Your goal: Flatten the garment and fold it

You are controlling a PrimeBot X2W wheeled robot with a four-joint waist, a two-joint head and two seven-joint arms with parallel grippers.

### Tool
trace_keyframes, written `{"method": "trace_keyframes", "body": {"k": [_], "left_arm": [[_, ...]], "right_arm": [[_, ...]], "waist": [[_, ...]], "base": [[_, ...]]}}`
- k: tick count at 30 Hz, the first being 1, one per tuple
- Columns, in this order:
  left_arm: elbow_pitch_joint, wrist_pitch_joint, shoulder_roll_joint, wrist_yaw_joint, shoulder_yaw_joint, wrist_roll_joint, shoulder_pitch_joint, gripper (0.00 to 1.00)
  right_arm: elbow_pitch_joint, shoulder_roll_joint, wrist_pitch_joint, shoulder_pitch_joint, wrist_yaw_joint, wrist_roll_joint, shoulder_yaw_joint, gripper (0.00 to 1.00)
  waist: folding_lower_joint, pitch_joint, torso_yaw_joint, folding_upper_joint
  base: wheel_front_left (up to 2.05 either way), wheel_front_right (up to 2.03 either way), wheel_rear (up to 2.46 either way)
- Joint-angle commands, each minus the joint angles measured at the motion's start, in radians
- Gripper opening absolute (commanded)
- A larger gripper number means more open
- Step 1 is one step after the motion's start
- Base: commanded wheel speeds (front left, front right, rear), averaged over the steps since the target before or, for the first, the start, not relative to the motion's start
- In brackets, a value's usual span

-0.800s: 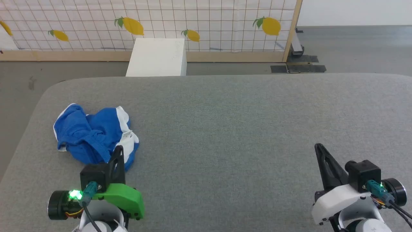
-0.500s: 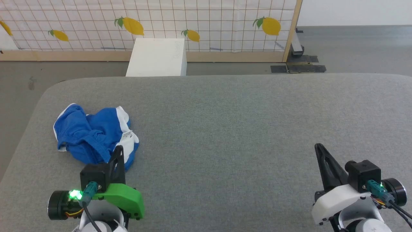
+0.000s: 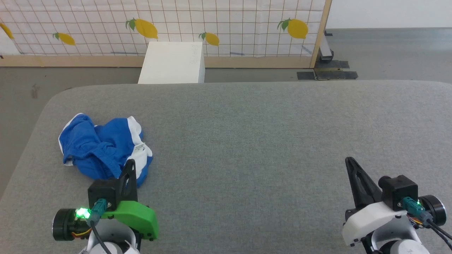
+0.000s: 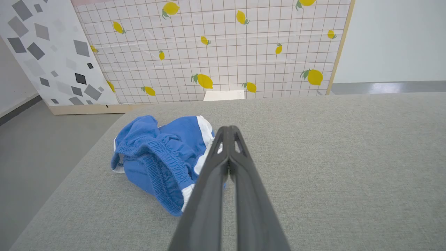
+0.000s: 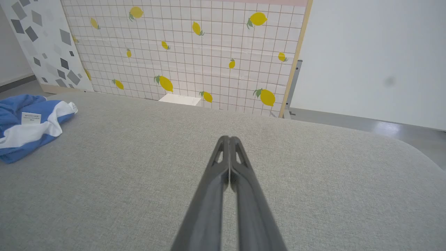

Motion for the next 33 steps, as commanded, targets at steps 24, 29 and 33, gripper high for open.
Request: {"method": "trace_keyframes", "body": {"k": [24, 29, 33], "left_arm": [[0.019, -0.028, 0.000, 0.000, -0.003, -0.014, 0.004, 1.00], [0.026, -0.039, -0.001, 0.001, -0.001, -0.019, 0.005, 1.00], [0.031, -0.047, -0.001, 0.000, 0.002, -0.023, 0.006, 1.00]], "right_arm": [[0.029, 0.000, -0.028, 0.006, 0.000, 0.033, -0.001, 1.00], [0.039, 0.000, -0.039, 0.008, 0.000, 0.044, -0.001, 1.00], [0.047, 0.000, -0.047, 0.009, 0.000, 0.052, -0.001, 1.00]], "waist": [[0.0000, 0.000, 0.005, 0.0000], [0.0000, 0.000, 0.015, 0.0000], [0.0000, 0.000, 0.027, 0.0000]], "base": [[0.00, 0.00, 0.00], [0.00, 0.00, 0.00], [0.00, 0.00, 0.00]]}}
